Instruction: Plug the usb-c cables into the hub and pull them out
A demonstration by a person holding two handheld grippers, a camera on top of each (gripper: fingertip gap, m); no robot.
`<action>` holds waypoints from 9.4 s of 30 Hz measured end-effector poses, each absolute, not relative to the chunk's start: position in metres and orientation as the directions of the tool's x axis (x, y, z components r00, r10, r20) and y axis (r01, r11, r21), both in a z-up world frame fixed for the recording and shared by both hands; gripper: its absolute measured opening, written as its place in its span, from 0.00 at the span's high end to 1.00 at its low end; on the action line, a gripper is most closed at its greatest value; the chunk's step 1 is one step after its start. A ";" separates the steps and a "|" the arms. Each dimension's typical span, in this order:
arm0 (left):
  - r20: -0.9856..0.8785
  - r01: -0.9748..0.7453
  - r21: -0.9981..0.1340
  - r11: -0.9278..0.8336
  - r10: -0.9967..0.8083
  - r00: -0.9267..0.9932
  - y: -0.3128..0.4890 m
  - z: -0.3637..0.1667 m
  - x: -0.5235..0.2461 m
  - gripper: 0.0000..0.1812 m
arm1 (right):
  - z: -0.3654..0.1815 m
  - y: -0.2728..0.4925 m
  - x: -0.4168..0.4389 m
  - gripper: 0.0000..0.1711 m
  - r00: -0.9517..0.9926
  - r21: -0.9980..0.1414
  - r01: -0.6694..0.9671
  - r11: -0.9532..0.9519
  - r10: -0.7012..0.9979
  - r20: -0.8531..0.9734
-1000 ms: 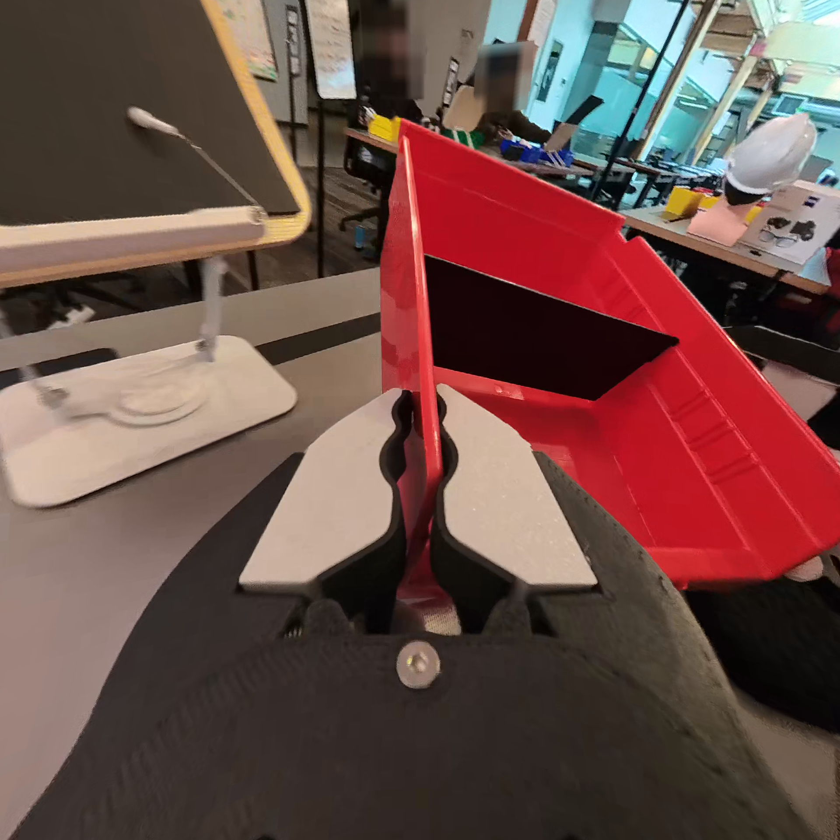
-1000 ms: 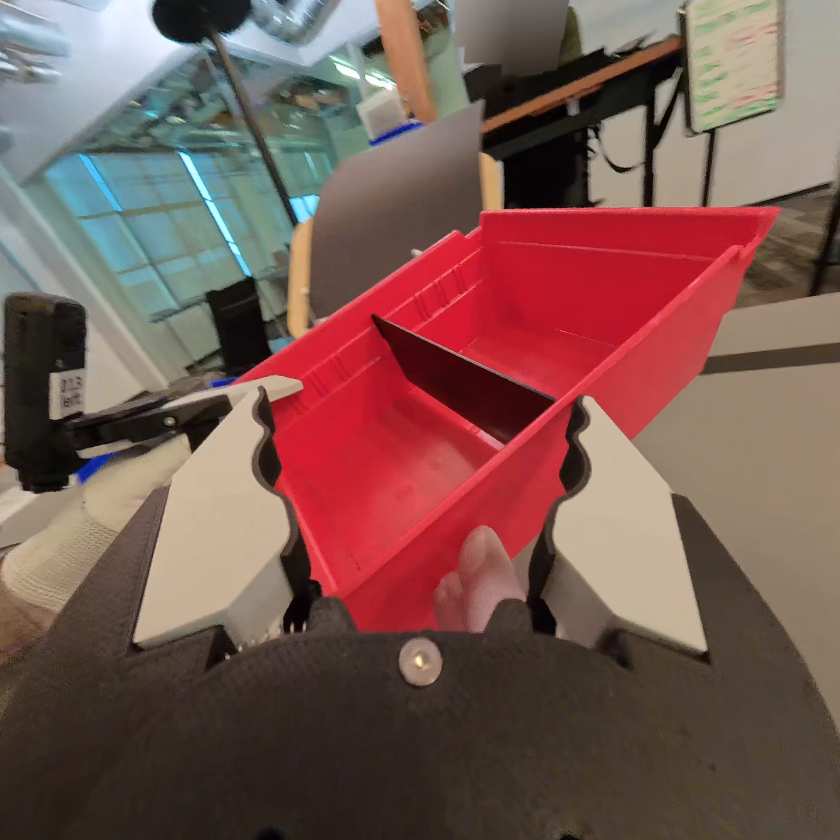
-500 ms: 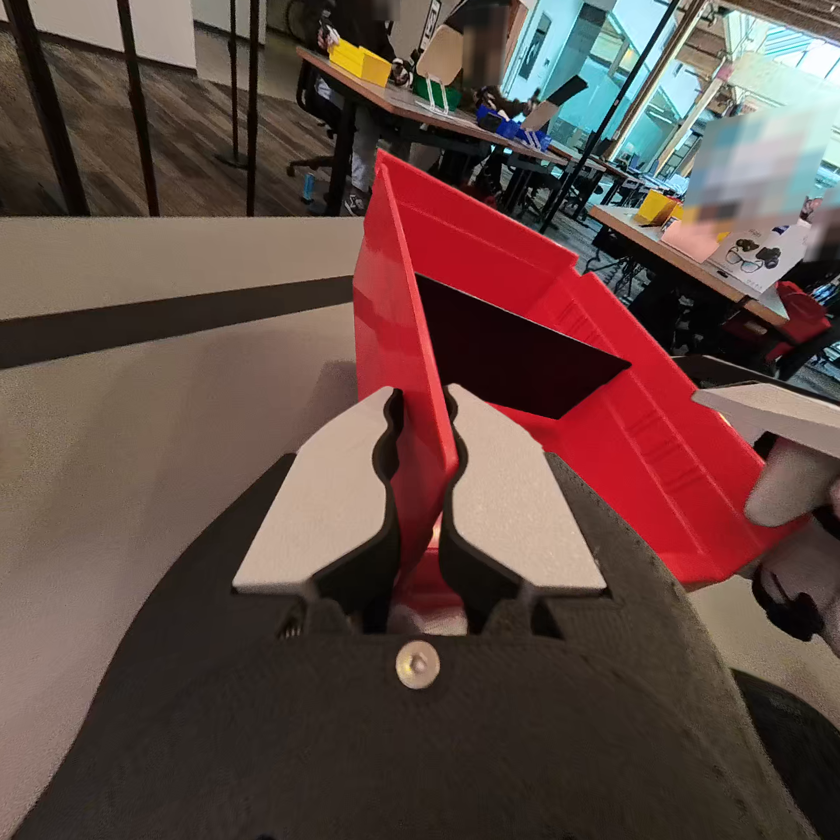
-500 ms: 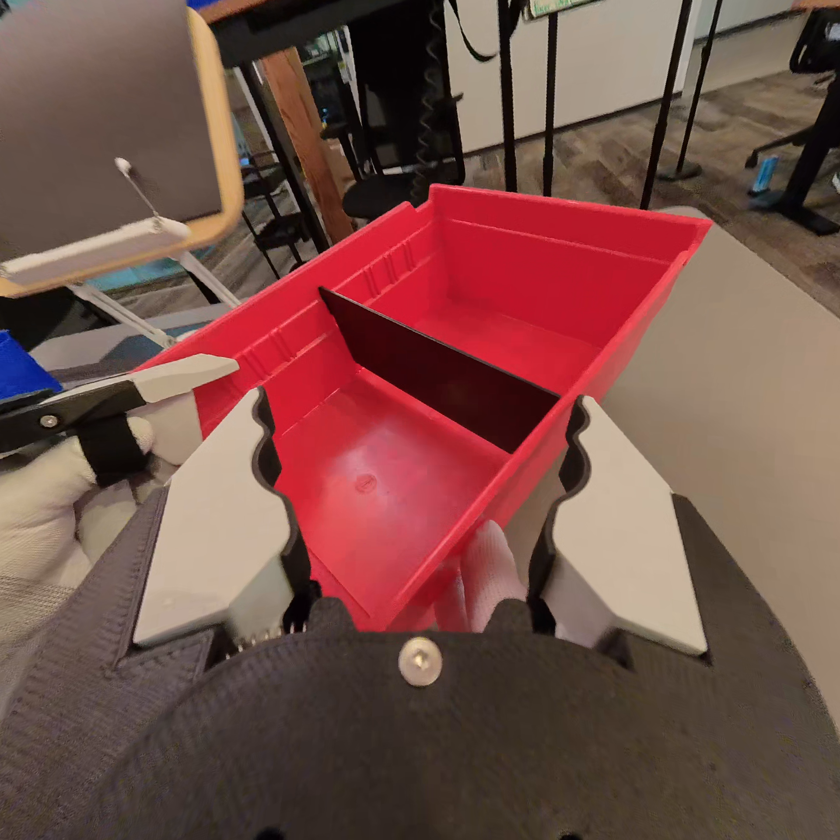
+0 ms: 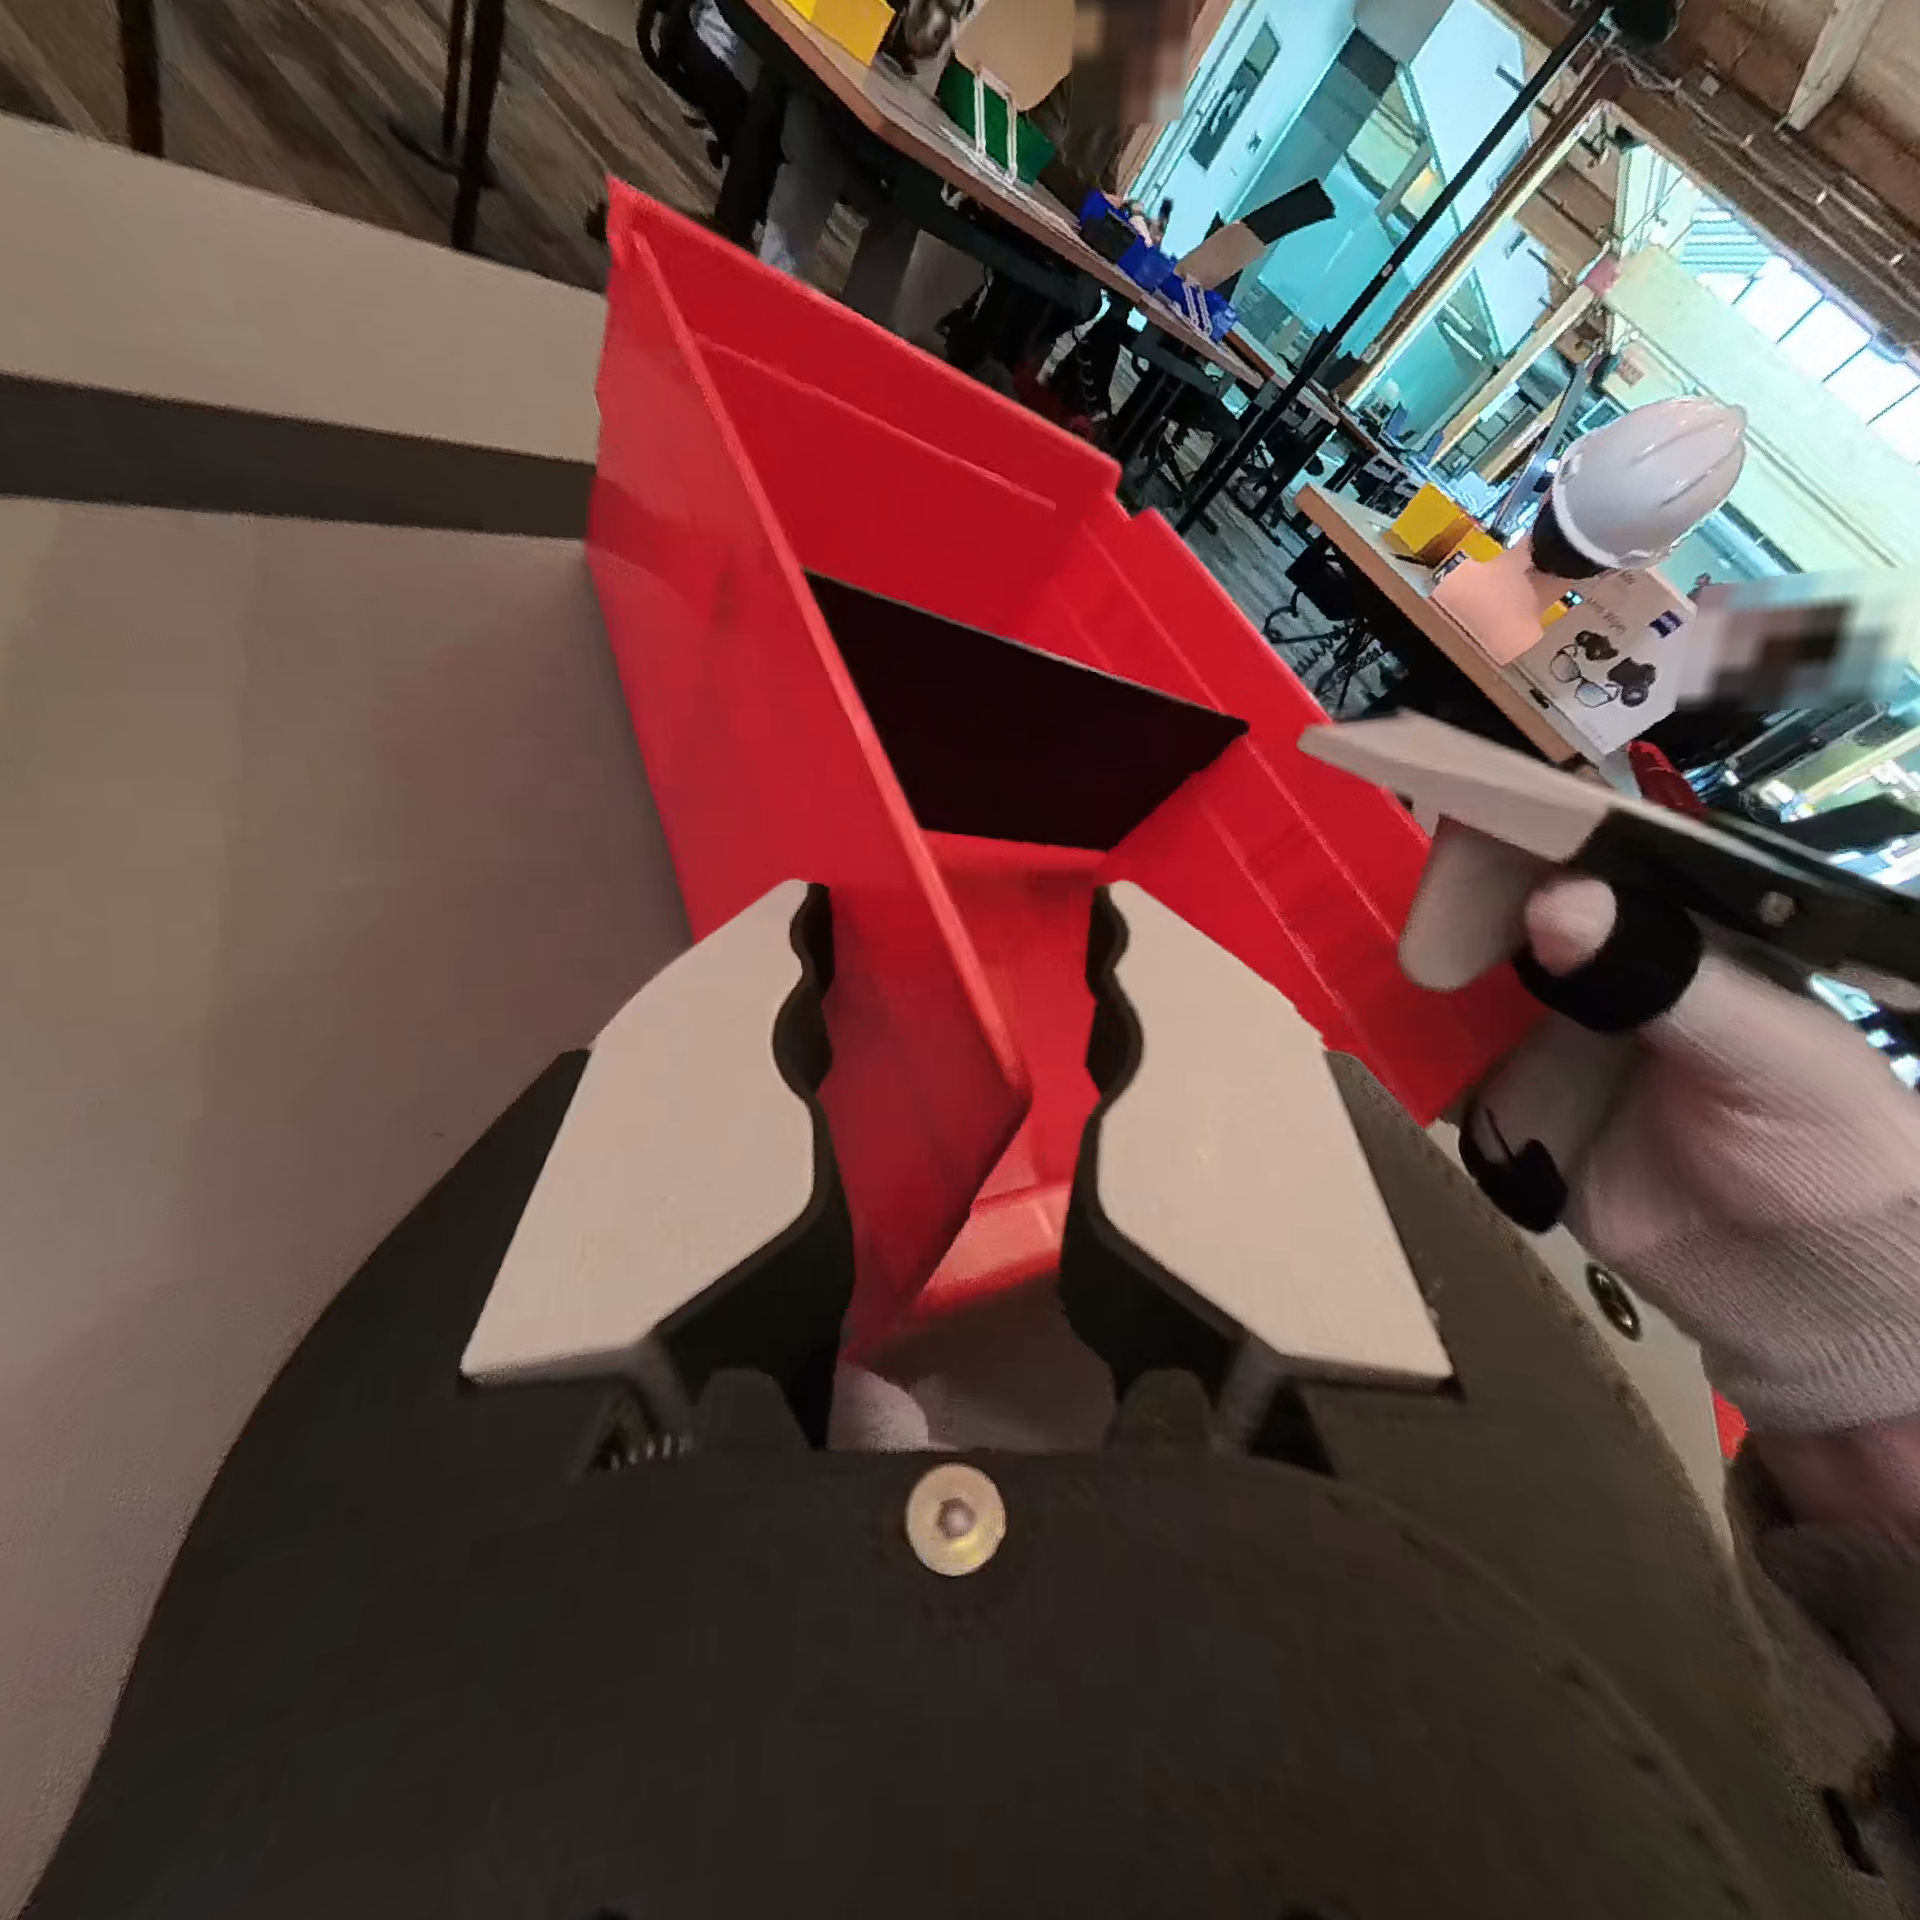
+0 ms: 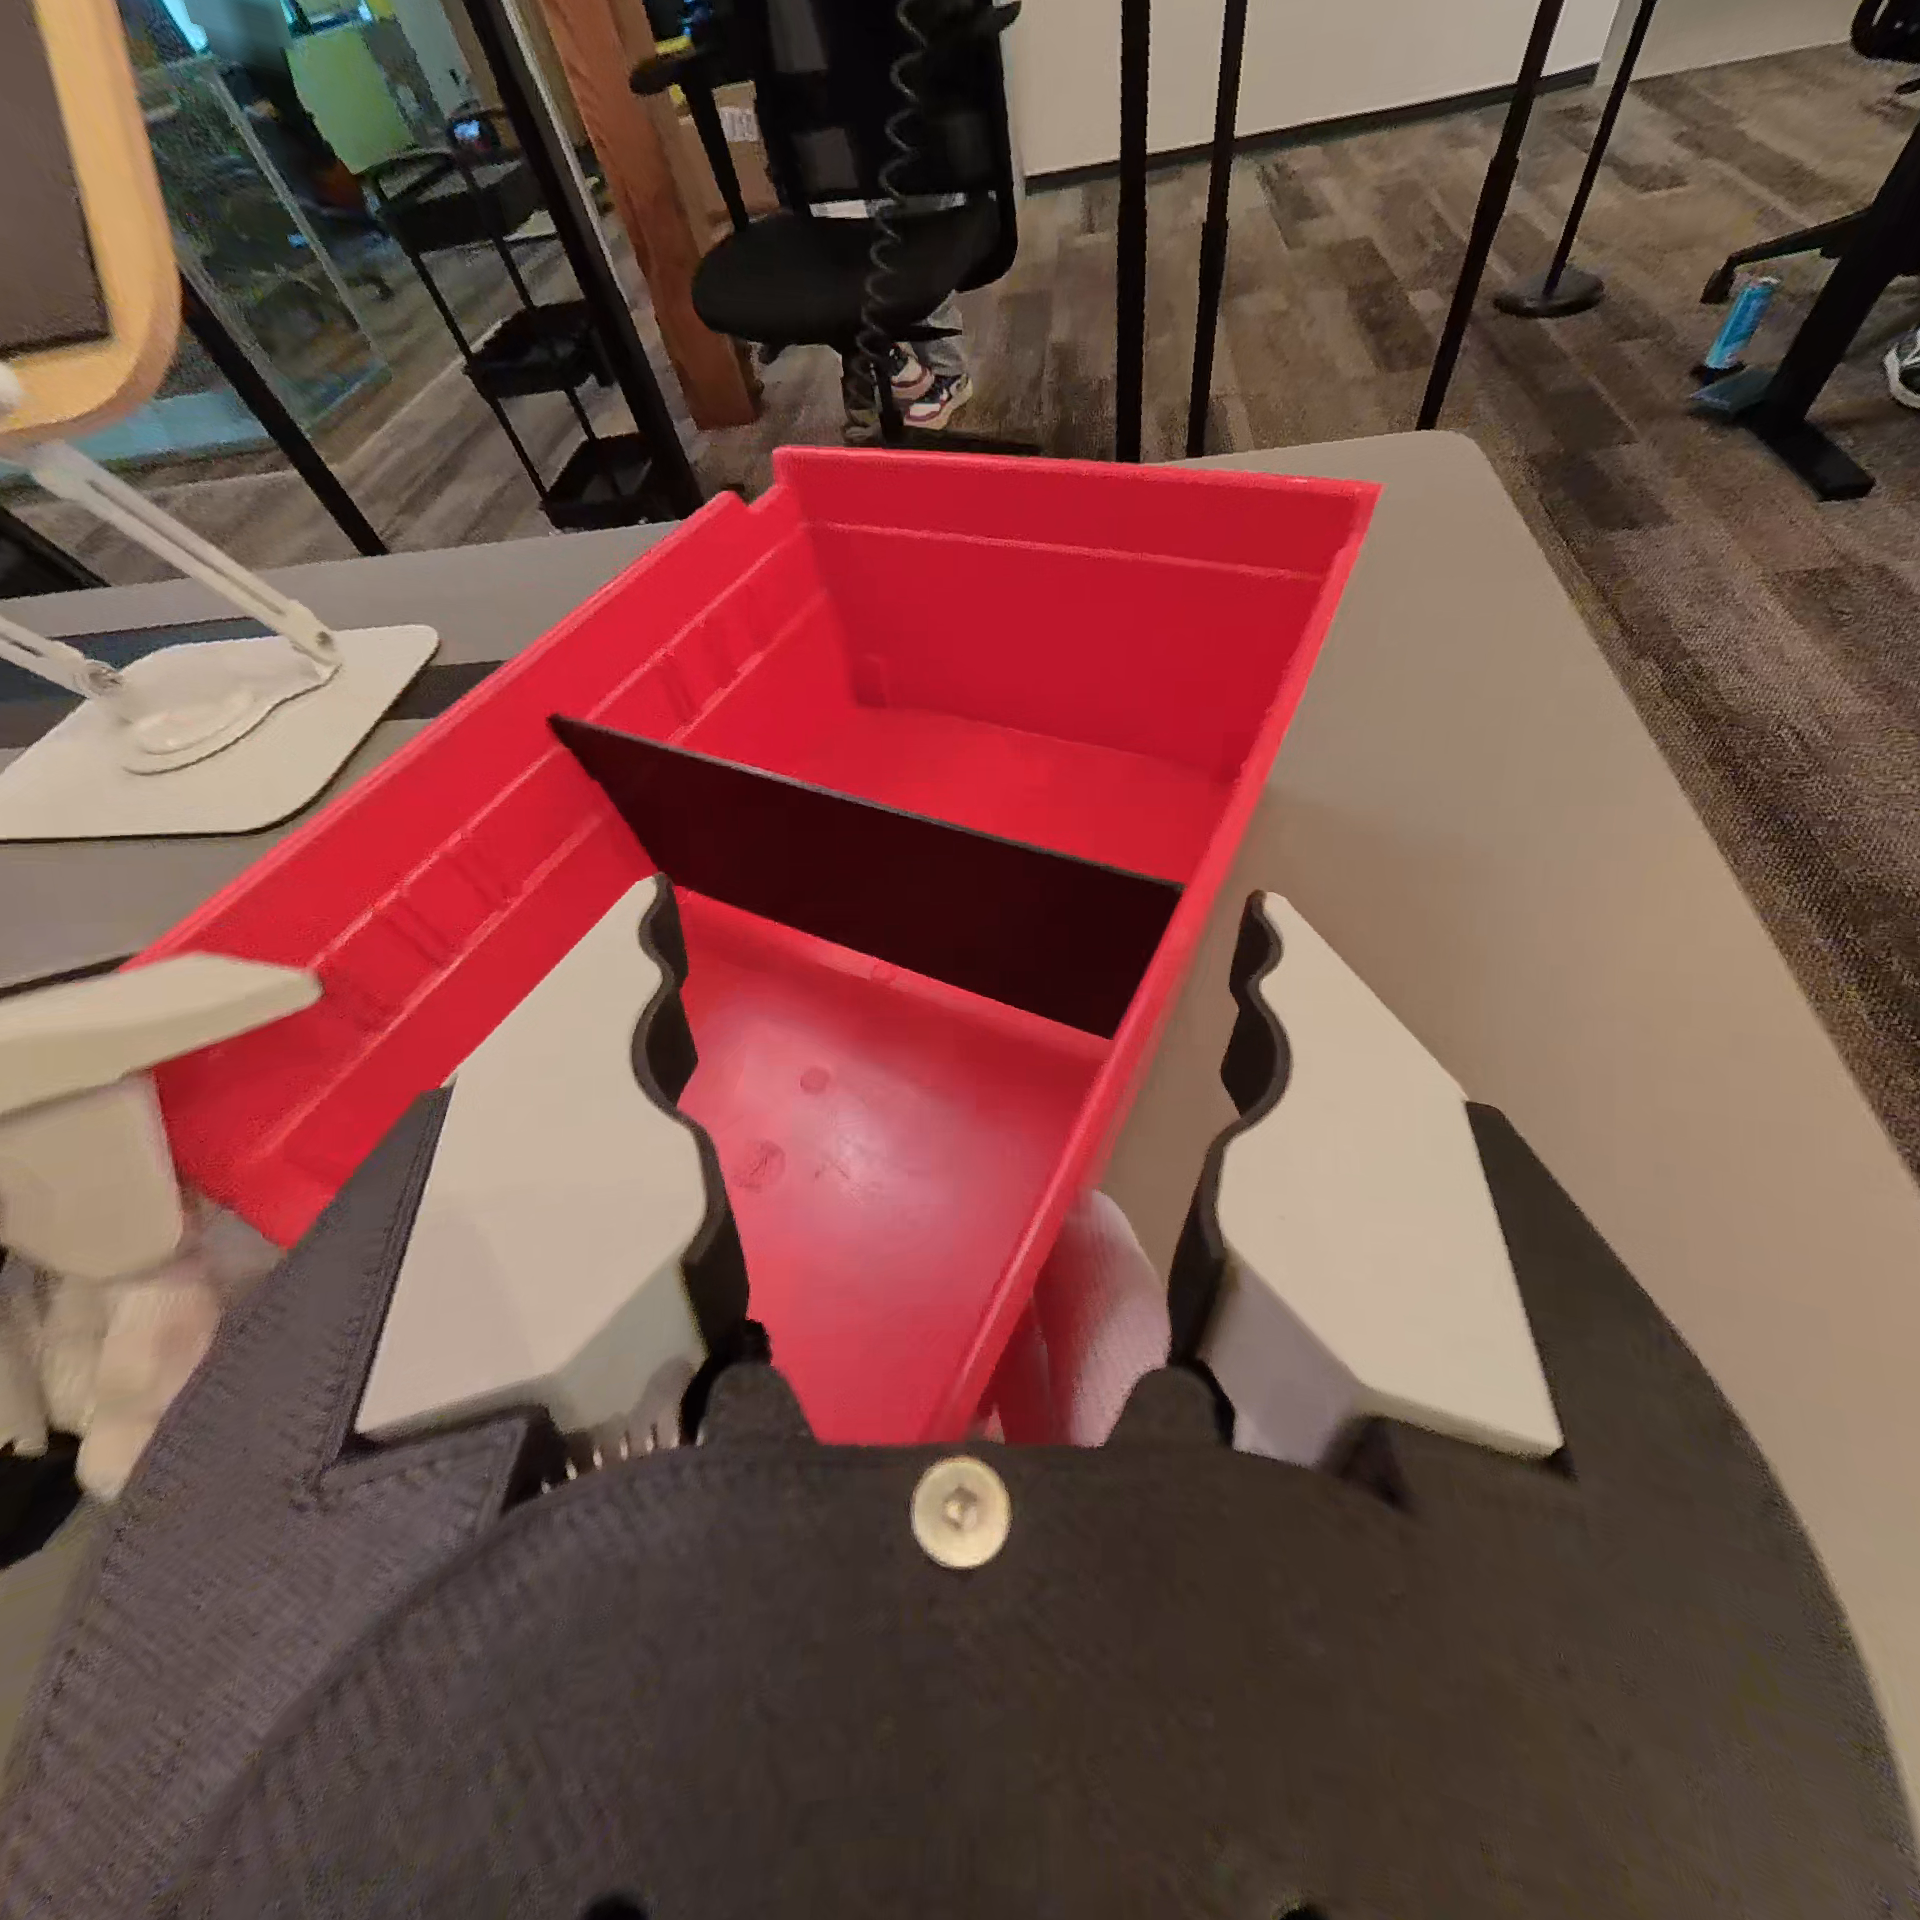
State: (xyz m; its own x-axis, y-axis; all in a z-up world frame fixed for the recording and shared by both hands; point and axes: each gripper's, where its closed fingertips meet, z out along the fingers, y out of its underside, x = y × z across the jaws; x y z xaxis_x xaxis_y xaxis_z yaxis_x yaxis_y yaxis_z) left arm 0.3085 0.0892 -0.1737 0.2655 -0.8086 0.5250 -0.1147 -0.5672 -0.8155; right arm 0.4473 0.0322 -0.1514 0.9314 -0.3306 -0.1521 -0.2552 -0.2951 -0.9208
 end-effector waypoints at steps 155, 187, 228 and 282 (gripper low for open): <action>0.026 -0.326 -0.320 -0.890 -0.352 0.936 0.518 -0.234 -0.238 0.83 | -0.033 0.279 0.109 0.72 0.849 -0.985 0.013 0.173 0.518 0.103; -0.003 -0.155 -0.934 -0.323 -0.428 0.904 0.496 -0.055 -0.263 0.89 | -0.040 0.281 0.108 0.72 0.844 -0.987 0.025 0.156 0.527 0.105; 0.124 0.066 -0.992 -0.109 -0.720 0.682 0.276 0.064 -0.067 0.89 | -0.021 0.272 -0.076 0.72 0.814 -0.796 0.495 0.348 0.136 0.565; -0.847 -0.635 0.502 0.588 0.484 -0.222 0.301 0.017 -0.040 0.93 | -0.016 0.231 -0.097 0.96 -0.064 -0.634 -0.421 -0.648 0.719 -0.692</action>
State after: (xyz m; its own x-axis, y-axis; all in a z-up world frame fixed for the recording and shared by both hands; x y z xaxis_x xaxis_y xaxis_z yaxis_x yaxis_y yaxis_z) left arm -0.0400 0.3008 0.0165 -0.2218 0.4835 -0.8468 -0.6349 0.5875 0.5018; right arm -0.0967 0.2310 -0.0165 -0.0638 0.7190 -0.6921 -0.4213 -0.6480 -0.6344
